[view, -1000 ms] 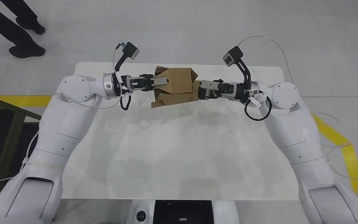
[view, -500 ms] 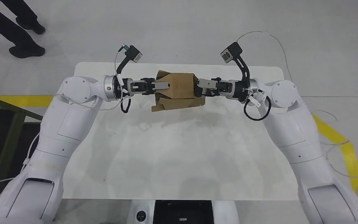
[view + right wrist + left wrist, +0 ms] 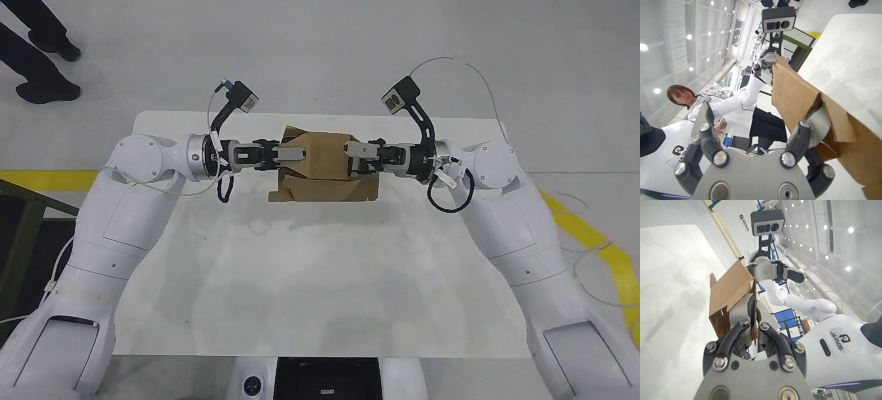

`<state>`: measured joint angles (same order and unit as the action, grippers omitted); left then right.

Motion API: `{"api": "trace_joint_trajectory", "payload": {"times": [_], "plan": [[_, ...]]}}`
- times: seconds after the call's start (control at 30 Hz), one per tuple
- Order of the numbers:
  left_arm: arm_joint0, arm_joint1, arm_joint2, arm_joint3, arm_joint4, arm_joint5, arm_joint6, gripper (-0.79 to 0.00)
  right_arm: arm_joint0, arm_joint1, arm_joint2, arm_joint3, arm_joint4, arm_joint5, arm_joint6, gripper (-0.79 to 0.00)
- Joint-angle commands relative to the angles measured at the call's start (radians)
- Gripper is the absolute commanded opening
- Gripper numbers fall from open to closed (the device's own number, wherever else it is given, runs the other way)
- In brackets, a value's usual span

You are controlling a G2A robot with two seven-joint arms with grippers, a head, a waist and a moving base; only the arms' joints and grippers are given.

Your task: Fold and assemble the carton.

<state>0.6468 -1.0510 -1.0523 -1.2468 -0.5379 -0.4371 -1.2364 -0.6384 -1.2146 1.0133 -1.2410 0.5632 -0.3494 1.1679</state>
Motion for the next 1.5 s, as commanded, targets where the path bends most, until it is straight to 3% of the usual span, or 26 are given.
{"api": "trace_joint_trajectory", "payload": {"times": [0.0, 0.13, 0.27, 0.37, 0.5, 0.7, 0.97, 1.17, 1.27, 1.3, 1.33, 1.4, 1.43, 1.47], "plan": [[-0.004, -0.002, 0.001, 0.005, -0.002, -0.001, -0.004, -0.785, 0.005, -0.003, -0.005, 0.014, 0.006, -0.002, -0.003, 0.0], [-0.01, -0.003, -0.001, 0.018, -0.007, -0.002, -0.013, -0.785, 0.007, -0.007, -0.002, 0.031, 0.035, -0.01, 0.0, -0.04], [-0.013, -0.004, -0.004, 0.027, -0.008, -0.002, -0.021, -0.785, 0.009, -0.009, 0.008, 0.048, 0.056, -0.018, 0.002, -0.197], [-0.012, -0.004, -0.008, 0.032, -0.011, -0.004, -0.025, -0.785, 0.011, -0.009, 0.011, 0.055, 0.06, -0.017, 0.014, -0.249], [-0.006, -0.003, -0.013, 0.031, -0.015, -0.001, -0.028, -0.785, 0.011, -0.011, 0.009, 0.06, 0.071, -0.012, 0.043, -0.391], [-0.003, -0.005, -0.012, 0.021, -0.022, 0.003, -0.036, -0.785, 0.022, -0.019, -0.008, 0.067, 0.063, -0.012, 0.046, -0.363], [-0.008, -0.012, -0.001, 0.018, -0.028, 0.001, -0.041, -0.785, 0.046, -0.03, -0.034, 0.088, 0.033, -0.01, 0.033, -0.403], [-0.007, -0.013, -0.004, 0.024, -0.03, 0.0, -0.043, -0.785, 0.045, -0.035, -0.038, 0.096, 0.029, -0.008, 0.031, -0.576], [-0.005, -0.013, -0.009, 0.027, -0.028, 0.001, -0.043, -0.785, 0.042, -0.035, -0.037, 0.094, 0.025, -0.007, 0.031, -0.693], [-0.005, -0.013, -0.01, 0.028, -0.028, 0.003, -0.041, -0.785, 0.041, -0.035, -0.037, 0.094, 0.024, -0.005, 0.031, -0.767], [-0.004, -0.013, -0.012, 0.028, -0.028, 0.003, -0.04, -0.763, 0.04, -0.036, -0.036, 0.093, 0.022, -0.004, 0.031, -0.785], [-0.002, -0.013, -0.014, 0.028, -0.025, 0.005, -0.036, -0.348, 0.039, -0.036, -0.036, 0.091, 0.019, -0.003, 0.031, -0.785], [-0.001, -0.013, -0.015, 0.026, -0.026, 0.005, -0.035, 0.0, 0.038, -0.036, -0.036, 0.089, 0.017, -0.002, 0.031, -0.785], [0.0, -0.013, -0.016, 0.025, -0.026, 0.006, -0.034, 0.0, 0.037, -0.036, -0.035, 0.088, 0.015, 0.0, 0.031, -0.785]]}}
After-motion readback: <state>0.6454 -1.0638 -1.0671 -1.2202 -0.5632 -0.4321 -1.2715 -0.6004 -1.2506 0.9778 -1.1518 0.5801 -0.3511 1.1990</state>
